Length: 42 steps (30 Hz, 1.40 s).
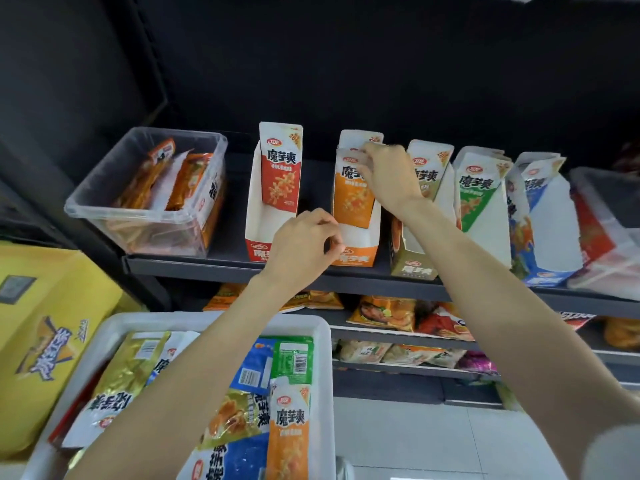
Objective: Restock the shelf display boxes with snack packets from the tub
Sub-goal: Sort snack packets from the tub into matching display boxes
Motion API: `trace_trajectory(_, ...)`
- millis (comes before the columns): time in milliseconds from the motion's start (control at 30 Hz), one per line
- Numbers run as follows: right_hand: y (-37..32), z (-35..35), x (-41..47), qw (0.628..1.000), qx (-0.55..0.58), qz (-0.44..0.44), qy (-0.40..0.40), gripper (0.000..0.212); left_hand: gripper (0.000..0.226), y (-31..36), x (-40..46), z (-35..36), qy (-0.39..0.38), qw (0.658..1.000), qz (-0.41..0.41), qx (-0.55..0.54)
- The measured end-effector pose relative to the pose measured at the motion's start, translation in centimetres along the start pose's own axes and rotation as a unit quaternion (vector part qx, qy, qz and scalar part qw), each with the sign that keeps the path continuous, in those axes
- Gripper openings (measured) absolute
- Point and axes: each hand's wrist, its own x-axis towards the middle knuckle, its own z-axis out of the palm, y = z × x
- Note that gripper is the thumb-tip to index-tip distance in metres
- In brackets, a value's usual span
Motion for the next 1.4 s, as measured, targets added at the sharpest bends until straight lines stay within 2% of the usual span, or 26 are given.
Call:
trace_trajectory(133, -0.2, -0.2, -0.9, 0.994, 0.038, -0.016, 0.099, 0.033, 0.015, -0.1, 0.2, 0.2, -0.002, 1.000, 0.013, 0.015)
trace_trajectory(267, -0.7, -0.7, -4.8, 0.975, 0.094, -0.016, 0.201, 0.025, 0.016, 0.1, -0.2, 0.0, 0.015, 1.000, 0.005, -0.017)
trace_trajectory(333, -1.7, -0.9, -8.1, 0.970, 0.132, -0.026, 0.202, 0.023, 0.023, 0.3, -1.4, -0.7, 0.063, 0.996, -0.003, -0.063)
trace_trajectory(433, -4.1, -0.9, -14.4, 0.967, 0.219, -0.032, 0.123, 0.021, 0.025, 0.5, -5.3, -2.1, 0.149, 0.976, -0.039, -0.155)
trace_trajectory(500, -5.5, 0.0, -18.4, 0.964, 0.264, -0.031, 0.030, 0.019, 0.022, 0.3, -9.1, -2.5, 0.157, 0.967, -0.066, -0.191)
trace_trajectory(567, -6.8, 1.7, -21.5, 0.965, 0.248, -0.048, -0.077, 0.017, 0.024, -0.4, -13.3, -2.2, 0.103, 0.970, -0.097, -0.198)
trace_trajectory(667, -8.9, 4.3, -24.3, 0.960, 0.126, -0.119, -0.220, 0.023, 0.027, -1.6, -19.1, -0.9, -0.032, 0.977, -0.156, -0.139)
trace_trajectory(767, -10.4, 6.7, -25.0, 0.933, -0.038, -0.223, -0.280, 0.032, 0.036, -1.5, -22.7, 0.4, -0.126, 0.972, -0.187, -0.066)
trace_trajectory(867, -11.3, 8.7, -24.7, 0.911, -0.135, -0.255, -0.296, 0.031, 0.049, -1.1, -23.9, 1.3, -0.210, 0.952, -0.221, -0.011)
trace_trajectory(967, -11.7, 9.9, -24.1, 0.913, -0.113, -0.231, -0.315, 0.020, 0.058, -0.8, -24.1, 1.9, -0.245, 0.940, -0.238, 0.007)
trace_trajectory(1067, -11.1, 9.9, -23.6, 0.939, 0.037, -0.135, -0.315, 0.007, 0.056, -0.5, -24.1, 1.9, -0.271, 0.932, -0.240, 0.024)
trace_trajectory(1133, -10.5, 9.3, -23.4, 0.940, 0.157, -0.059, -0.297, 0.007, 0.038, -0.7, -24.3, 1.9, -0.251, 0.933, -0.254, -0.045)
trace_trajectory(1200, -10.0, 8.4, -23.0, 0.930, 0.255, 0.005, -0.266, 0.006, 0.016, -0.8, -24.3, 1.5, -0.205, 0.928, -0.270, -0.153)
trace_trajectory(1233, -9.8, 8.0, -22.7, 0.919, 0.292, 0.035, -0.262, 0.007, 0.012, -0.9, -24.2, 1.3, -0.179, 0.925, -0.272, -0.194)
trace_trajectory(1333, -9.7, 6.3, -22.0, 0.869, 0.376, 0.126, -0.295, 0.006, 0.015, -1.0, -23.5, 0.0, -0.134, 0.913, -0.266, -0.281)
trace_trajectory(1400, -9.7, 5.3, -21.8, 0.855, 0.411, 0.152, -0.276, 0.006, 0.019, -1.1, -22.8, -0.9, -0.131, 0.906, -0.260, -0.306)
